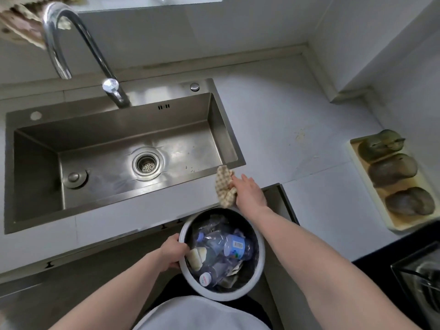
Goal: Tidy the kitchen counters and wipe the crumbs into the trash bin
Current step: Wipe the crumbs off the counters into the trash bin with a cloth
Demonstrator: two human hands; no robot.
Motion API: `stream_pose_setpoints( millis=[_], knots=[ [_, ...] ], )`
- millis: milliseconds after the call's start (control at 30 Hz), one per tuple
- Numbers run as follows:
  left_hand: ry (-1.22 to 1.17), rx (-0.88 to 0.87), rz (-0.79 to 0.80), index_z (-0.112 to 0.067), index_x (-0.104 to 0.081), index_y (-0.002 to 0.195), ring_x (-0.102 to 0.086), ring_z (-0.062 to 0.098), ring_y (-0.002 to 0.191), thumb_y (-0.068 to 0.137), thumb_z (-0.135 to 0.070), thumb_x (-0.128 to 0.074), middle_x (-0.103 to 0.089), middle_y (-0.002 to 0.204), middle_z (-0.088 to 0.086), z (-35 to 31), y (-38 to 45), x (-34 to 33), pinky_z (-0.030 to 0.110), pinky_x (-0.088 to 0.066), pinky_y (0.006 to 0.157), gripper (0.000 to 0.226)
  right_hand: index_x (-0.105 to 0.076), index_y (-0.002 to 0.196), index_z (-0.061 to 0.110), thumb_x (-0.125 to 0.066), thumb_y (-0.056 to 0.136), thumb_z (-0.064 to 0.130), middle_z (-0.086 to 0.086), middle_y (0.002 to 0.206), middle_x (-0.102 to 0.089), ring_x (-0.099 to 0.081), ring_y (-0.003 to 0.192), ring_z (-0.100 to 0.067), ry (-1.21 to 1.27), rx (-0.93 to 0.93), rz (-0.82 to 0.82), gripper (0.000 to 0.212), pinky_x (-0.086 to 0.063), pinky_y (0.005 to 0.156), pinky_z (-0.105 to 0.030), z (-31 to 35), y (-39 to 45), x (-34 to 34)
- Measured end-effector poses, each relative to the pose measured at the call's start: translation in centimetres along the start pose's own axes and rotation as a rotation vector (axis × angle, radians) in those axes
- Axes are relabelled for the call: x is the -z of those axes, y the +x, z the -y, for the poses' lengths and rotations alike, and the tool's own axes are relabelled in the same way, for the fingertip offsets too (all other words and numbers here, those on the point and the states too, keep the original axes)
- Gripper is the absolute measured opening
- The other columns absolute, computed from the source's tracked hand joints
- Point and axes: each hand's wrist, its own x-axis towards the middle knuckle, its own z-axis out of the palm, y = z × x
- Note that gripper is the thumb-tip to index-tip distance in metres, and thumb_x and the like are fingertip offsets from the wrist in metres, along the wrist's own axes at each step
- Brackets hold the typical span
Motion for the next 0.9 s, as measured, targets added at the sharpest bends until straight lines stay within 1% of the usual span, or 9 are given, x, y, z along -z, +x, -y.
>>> stream_pose_setpoints(
  millis=[100,200,267,433,533,633,767,800,900],
  knots=[
    [0.031,-0.016,0.017,-0.012,-0.059,0.107,-0.073,0.035,0.079,0.078,-0.001,-0.05,-0.069,0.095,0.019,-2.0,0.1,-1.3,0.041,-0.062,0.058,0.032,-0.061,0.127,0.02,-0.05,0.09,-0.001,-0.014,0.142,-0.054,-0.051,0.13,-0.034,0.045,-0.114,-0.094,0.044,-0.042,0.104,-0.037,-3.8,0.7,2.1],
    [0.071,0.005,0.033,-0.011,-0.06,0.108,-0.074,0.039,0.084,0.076,-0.003,-0.051,-0.07,0.1,0.023,-3.2,0.7,-2.1,0.048,-0.063,0.065,0.035,-0.063,0.123,0.018,-0.055,0.091,0.012,-0.011,0.124,-0.066,-0.06,0.115,-0.034,0.156,-0.212,-0.221,0.033,-0.048,0.095,-0.037,-7.4,0.7,4.5],
    [0.082,0.015,0.042,-0.009,-0.06,0.108,-0.074,0.04,0.087,0.073,-0.005,-0.053,-0.07,0.101,0.025,-4.1,1.4,-2.7,0.052,-0.063,0.069,0.036,-0.066,0.111,0.018,-0.057,0.092,0.023,-0.01,0.106,-0.071,-0.065,0.099,-0.033,0.284,-0.287,-0.343,0.021,-0.05,0.082,-0.037,-10.1,0.6,6.2],
    [0.108,0.034,0.0,-0.013,-0.06,0.105,-0.073,0.038,0.089,0.071,-0.006,-0.055,-0.071,0.101,0.022,-5.7,2.4,-5.0,0.056,-0.062,0.077,0.034,-0.059,0.092,0.011,-0.06,0.094,0.025,-0.01,0.086,-0.065,-0.061,0.08,-0.032,0.49,-0.418,-0.613,0.014,-0.042,0.066,-0.033,-17.7,-0.2,10.8],
    [0.105,0.048,-0.022,-0.014,-0.06,0.105,-0.072,0.036,0.09,0.074,-0.005,-0.056,-0.071,0.1,0.019,-6.7,2.4,-6.6,0.053,-0.063,0.077,0.032,-0.059,0.097,0.009,-0.058,0.095,0.022,-0.011,0.091,-0.065,-0.055,0.082,-0.028,0.463,-0.444,-0.68,0.014,-0.036,0.07,-0.029,-22.1,0.5,13.1],
    [0.099,0.065,-0.043,-0.013,-0.061,0.104,-0.073,0.037,0.088,0.074,-0.003,-0.056,-0.071,0.1,0.021,-7.5,2.5,-8.0,0.052,-0.064,0.075,0.032,-0.062,0.109,0.01,-0.056,0.096,0.024,-0.015,0.107,-0.067,-0.058,0.096,-0.034,0.381,-0.474,-0.635,0.021,-0.04,0.077,-0.033,-25.8,2.5,14.3],
    [0.07,0.056,-0.079,-0.008,-0.062,0.105,-0.073,0.038,0.08,0.075,0.0,-0.054,-0.071,0.102,0.029,-8.2,2.8,-9.7,0.045,-0.061,0.069,0.032,-0.054,0.141,0.02,-0.053,0.099,0.027,-0.013,0.143,-0.054,-0.05,0.128,-0.036,0.293,-0.491,-0.327,0.042,-0.047,0.088,-0.035,-28.1,5.8,14.5],
    [0.067,0.057,-0.094,-0.008,-0.062,0.105,-0.073,0.038,0.081,0.076,0.001,-0.054,-0.071,0.1,0.027,-8.3,3.0,-10.0,0.045,-0.062,0.068,0.031,-0.048,0.148,0.021,-0.052,0.1,0.026,-0.01,0.152,-0.047,-0.044,0.136,-0.034,0.285,-0.461,-0.248,0.048,-0.045,0.096,-0.036,-28.3,6.4,14.2],
    [0.062,0.063,-0.119,-0.009,-0.063,0.104,-0.073,0.038,0.078,0.076,0.0,-0.056,-0.071,0.092,0.022,-8.3,3.4,-10.9,0.044,-0.063,0.059,0.03,-0.036,0.155,0.021,-0.05,0.102,0.022,-0.003,0.163,-0.03,-0.028,0.149,-0.029,0.215,-0.314,-0.105,0.055,-0.025,0.121,-0.038,-28.8,8.0,13.3]
  ],
)
